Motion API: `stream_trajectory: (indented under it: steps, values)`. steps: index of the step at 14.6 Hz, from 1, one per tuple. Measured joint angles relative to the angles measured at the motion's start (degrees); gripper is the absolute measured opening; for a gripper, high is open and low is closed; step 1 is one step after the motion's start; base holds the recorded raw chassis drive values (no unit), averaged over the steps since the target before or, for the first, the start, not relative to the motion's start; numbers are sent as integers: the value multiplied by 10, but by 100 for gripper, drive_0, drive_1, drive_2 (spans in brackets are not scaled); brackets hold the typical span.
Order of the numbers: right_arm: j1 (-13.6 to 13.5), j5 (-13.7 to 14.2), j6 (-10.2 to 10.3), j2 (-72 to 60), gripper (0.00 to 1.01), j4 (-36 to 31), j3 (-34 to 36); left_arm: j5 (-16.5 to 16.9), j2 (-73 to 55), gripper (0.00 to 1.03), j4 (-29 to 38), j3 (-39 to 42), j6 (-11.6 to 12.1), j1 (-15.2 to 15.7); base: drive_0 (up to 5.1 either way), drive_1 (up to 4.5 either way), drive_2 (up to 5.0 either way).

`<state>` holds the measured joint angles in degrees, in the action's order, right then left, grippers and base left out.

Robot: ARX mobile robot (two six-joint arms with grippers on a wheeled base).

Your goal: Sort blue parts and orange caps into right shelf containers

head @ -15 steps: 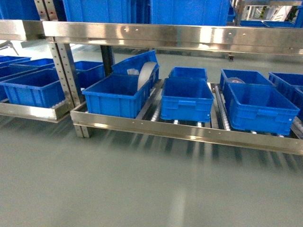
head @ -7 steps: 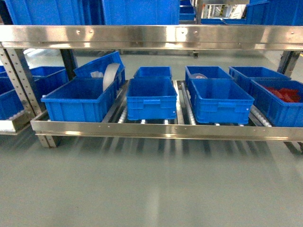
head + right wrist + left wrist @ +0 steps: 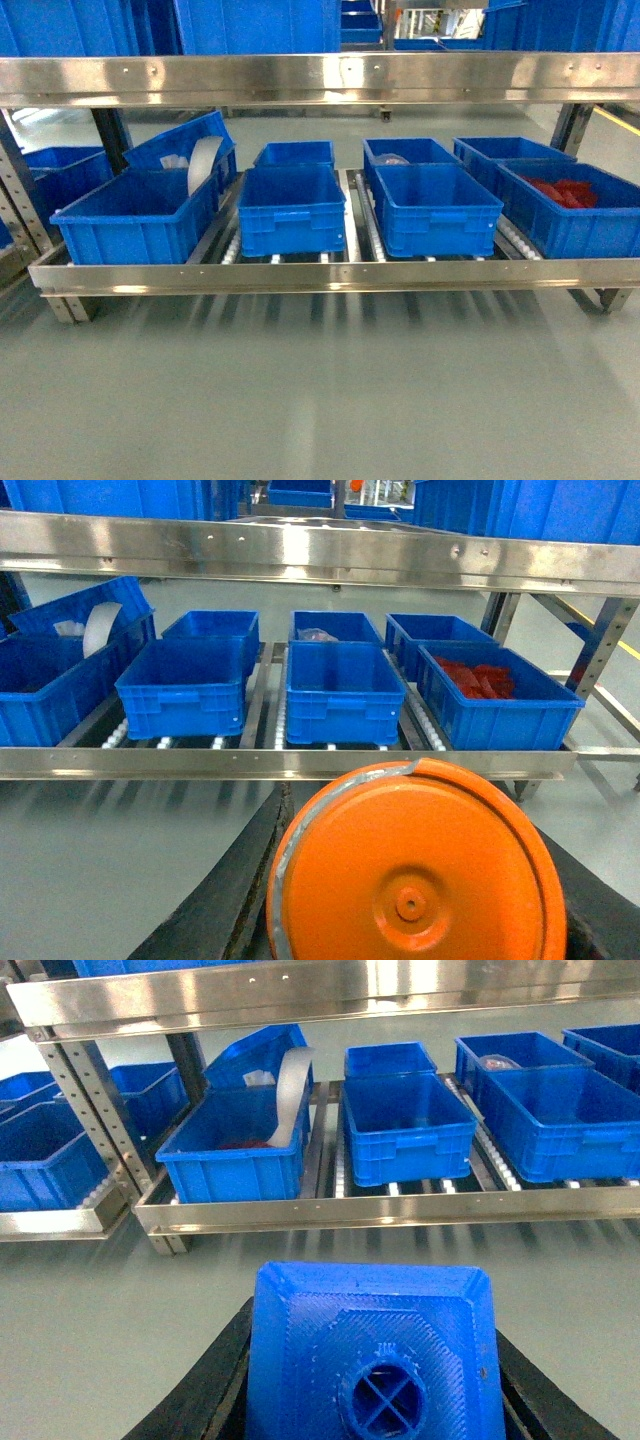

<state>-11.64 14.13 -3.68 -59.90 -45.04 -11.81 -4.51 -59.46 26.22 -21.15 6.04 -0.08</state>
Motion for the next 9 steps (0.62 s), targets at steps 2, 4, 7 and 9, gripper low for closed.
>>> stream_trajectory:
  steps: [2, 4, 7, 9]
  values:
    - [0, 0, 0, 0, 44, 0, 0, 0, 0, 44, 0, 0, 0, 1, 0, 0, 0]
    - [0, 0, 0, 0, 44, 0, 0, 0, 0, 44, 0, 0, 0, 1, 0, 0, 0]
    - [0, 0, 0, 0, 44, -1, 0, 0, 2, 44, 0, 0, 0, 1, 192, 131, -335]
    - [0, -2, 0, 0, 44, 0, 0, -2, 2, 44, 0, 0, 0, 2, 128, 304, -457]
